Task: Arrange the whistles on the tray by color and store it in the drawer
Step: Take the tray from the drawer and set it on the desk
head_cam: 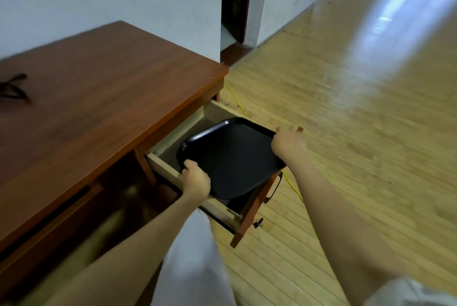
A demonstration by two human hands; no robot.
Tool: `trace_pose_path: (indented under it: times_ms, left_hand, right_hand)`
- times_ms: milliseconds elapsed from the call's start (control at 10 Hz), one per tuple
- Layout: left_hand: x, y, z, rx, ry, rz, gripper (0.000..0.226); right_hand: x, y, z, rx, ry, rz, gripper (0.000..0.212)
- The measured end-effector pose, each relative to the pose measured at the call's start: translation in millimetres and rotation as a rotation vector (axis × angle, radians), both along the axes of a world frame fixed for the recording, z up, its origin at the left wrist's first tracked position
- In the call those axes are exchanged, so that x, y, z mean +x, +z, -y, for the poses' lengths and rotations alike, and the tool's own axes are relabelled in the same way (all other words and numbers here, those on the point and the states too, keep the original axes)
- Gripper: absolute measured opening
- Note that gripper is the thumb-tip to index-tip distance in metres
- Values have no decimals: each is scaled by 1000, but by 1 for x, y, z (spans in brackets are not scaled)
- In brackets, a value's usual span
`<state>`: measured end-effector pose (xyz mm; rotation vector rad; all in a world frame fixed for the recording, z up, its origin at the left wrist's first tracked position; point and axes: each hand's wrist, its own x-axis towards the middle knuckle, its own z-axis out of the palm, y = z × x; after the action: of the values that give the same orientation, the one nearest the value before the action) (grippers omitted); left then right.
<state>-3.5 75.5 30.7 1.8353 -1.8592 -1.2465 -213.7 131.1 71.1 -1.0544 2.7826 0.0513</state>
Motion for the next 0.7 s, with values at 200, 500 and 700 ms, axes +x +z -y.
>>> trace_pose_path:
  times_ms: [200, 500, 700]
  left_hand:
    - [18, 22, -17, -199, -136, -121, 27]
    - [62, 65, -21, -548, -172, -208, 23]
    - [141, 75, -5, -557, 14, -112, 15]
  right_hand:
    - [24, 7, -53, -254, -207, 49, 28]
    - [68, 7, -63, -557, -217, 138, 39]
    - [118, 12, -12, -609, 19, 249, 37]
